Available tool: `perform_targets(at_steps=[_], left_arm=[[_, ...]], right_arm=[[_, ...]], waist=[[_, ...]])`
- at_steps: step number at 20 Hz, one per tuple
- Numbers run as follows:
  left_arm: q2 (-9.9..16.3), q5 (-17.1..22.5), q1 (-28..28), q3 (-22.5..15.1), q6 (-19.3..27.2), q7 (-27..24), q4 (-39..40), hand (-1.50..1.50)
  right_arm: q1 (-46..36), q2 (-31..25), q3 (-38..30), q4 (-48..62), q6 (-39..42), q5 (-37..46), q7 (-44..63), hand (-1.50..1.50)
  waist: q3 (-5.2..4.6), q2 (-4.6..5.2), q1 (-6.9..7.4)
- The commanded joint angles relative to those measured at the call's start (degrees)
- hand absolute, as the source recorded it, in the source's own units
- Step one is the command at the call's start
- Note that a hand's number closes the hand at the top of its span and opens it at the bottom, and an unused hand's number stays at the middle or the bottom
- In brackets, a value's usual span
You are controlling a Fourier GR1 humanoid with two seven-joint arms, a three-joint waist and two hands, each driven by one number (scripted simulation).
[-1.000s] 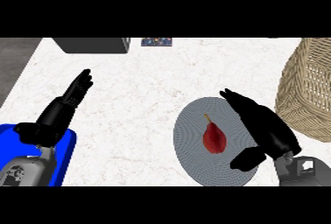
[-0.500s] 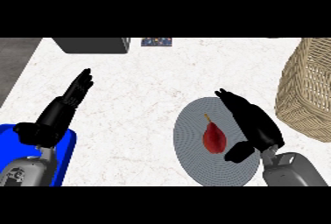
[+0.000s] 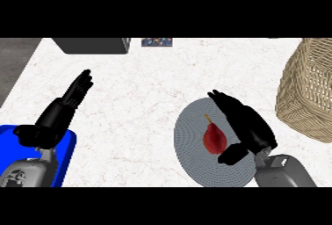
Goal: Pick the pear from the placemat and place it in the basket
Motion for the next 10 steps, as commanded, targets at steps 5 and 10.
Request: perform_targets(at_steps=[5,10], left_arm=[[-1.4,-1.2,0.6,2.0,-1.9,-2.0,1.4,0.00],[-2.0,-1.2,-1.5,3.4,-2.9,-1.1,3.0,0.00]], right_arm=[[3.4,1.4,0.6,-0.3,1.5,6.7,-0.9,-1.50],[2.4,5.1,0.9,4.4,-0.2,10.4,-1.5,-1.50]], waist=[[0.01,0.01,-0.01],[0.01,0.02,-0.04]])
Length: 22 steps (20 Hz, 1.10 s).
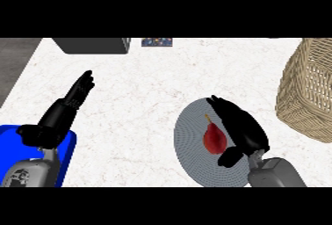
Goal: Pick the pear from the placemat and place it in the basket
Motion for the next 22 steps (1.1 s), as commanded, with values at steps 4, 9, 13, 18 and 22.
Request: perform_targets(at_steps=[4,9,13,18,22], left_arm=[[-0.4,0.0,-2.4,1.9,-2.0,-2.4,4.1,0.00],[-1.3,-1.4,-2.2,1.4,-1.1,3.2,-1.5,0.00],[-0.8,-0.8,-0.7,3.1,-2.9,0.3,0.6,0.00],[0.3,0.7,-1.5,5.4,-4.7,1.5,-0.5,0.00],[0.8,0.9,-3.2,6.7,-5.4,-0.5,4.5,0.00]], right_arm=[[-4.3,5.2,0.8,7.8,-1.0,5.5,0.3,-1.50],[-1.9,5.8,-0.7,9.4,-2.3,7.1,-1.5,-1.50],[-3.3,5.9,-2.1,12.3,-0.9,9.0,-1.0,-1.50],[-2.1,7.1,-2.7,14.4,-2.5,10.5,-2.2,-1.50],[-5.9,7.7,-4.0,21.2,-1.2,9.4,-5.4,-1.50]], waist=[[-0.01,0.06,0.05],[0.01,-0.01,0.01],[0.00,0.01,0.01],[0.00,-0.01,-0.02],[-0.01,0.08,0.02]])
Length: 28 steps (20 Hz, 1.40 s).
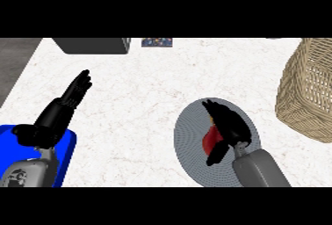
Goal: Pick the pear from the placemat and place it in the basket
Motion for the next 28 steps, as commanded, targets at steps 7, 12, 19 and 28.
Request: perform_targets(at_steps=[7,12,19,28], left_arm=[[-2.3,-0.5,1.0,-1.3,0.6,3.4,-4.0,0.00],[-1.7,-1.2,1.7,-0.5,0.1,1.8,-4.2,0.00],[-0.2,0.5,-1.6,2.1,-1.8,1.9,-0.4,0.00],[-2.3,-2.5,-0.7,-0.6,0.4,2.1,-0.6,0.00]], right_arm=[[-3.0,2.2,1.6,10.7,0.1,3.6,-2.9,1.50],[-0.6,2.2,2.8,7.8,-1.0,5.8,-4.4,1.50],[-0.4,-0.6,3.6,8.8,-8.2,10.6,-10.8,1.50],[9.0,3.7,-2.9,-6.4,-13.6,10.2,8.1,1.50]], waist=[[0.12,0.14,0.33],[0.11,0.10,0.11],[0.11,0.13,0.02],[0.09,0.01,-0.68]])
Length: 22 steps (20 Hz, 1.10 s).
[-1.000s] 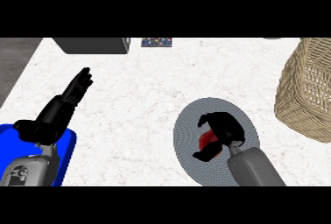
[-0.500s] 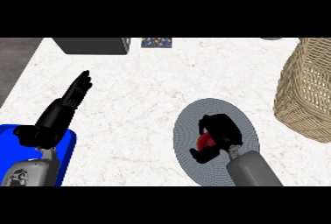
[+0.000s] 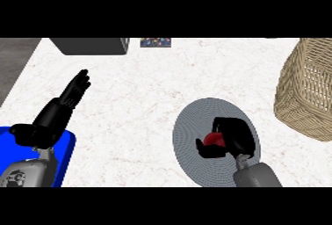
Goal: Pick the pear from the placemat and place it in the basket
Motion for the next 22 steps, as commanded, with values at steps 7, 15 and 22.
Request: perform_targets(at_steps=[7,15,22], left_arm=[[0.5,1.2,-0.5,1.1,-1.4,-1.5,2.4,0.00],[0.2,-1.1,-1.3,0.6,0.7,0.2,1.4,0.00],[-1.7,-1.7,-1.6,-0.7,1.2,-0.4,3.2,0.00]], right_arm=[[7.3,3.3,2.0,-18.8,-9.3,-13.9,3.4,1.50],[9.2,3.4,2.2,-47.0,-9.5,-16.9,11.2,1.50],[3.6,0.9,-3.0,-58.6,1.1,-15.3,25.8,1.50]], waist=[[0.05,0.21,-0.37],[0.01,-0.04,-0.81],[0.02,0.25,-0.01]])
